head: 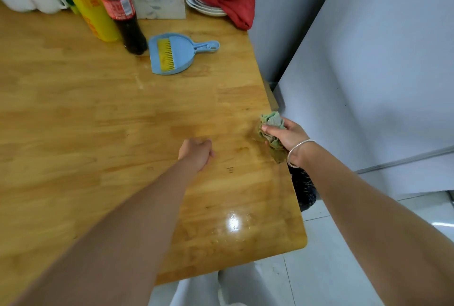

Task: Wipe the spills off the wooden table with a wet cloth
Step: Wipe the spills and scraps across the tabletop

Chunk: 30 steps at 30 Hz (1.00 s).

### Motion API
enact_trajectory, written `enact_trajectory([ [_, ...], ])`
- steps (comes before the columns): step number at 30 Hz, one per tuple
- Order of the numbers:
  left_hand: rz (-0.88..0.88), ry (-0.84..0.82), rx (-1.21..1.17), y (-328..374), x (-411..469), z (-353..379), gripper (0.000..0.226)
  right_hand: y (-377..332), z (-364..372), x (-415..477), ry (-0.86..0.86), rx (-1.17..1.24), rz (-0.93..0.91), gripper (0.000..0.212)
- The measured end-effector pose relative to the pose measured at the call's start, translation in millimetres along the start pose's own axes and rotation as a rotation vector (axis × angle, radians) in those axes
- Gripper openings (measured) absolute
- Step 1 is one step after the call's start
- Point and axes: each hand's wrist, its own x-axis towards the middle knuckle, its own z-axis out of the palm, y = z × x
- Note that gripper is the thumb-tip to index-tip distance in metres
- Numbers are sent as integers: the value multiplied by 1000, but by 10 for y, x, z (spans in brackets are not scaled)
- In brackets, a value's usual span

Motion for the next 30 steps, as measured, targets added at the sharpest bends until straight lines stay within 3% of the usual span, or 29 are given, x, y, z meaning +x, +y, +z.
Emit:
enact_trajectory([
  [5,59,31,-101,230,18,153,49,104,114,1,-190,-103,0,45],
  [9,100,212,-97,279,78,176,46,218,395,-67,-397,-429,-210,35],
  [14,-20,240,-134,64,95,168,43,694,483,58,-152,-979,-583,34],
  [17,-132,155,-188,-104,40,239,41,786,275,185,18,-1054,-767,36],
  [22,-149,151,-239,-176,-1,285,41,565,-11,542,247,-1049,-727,34],
  [26,-139,180,-257,-171,16,288,45,462,99,585,229,-1004,-697,34],
  [30,-135,192,-254,-173,27,288,46,580,480,375,30,-989,-769,36],
])
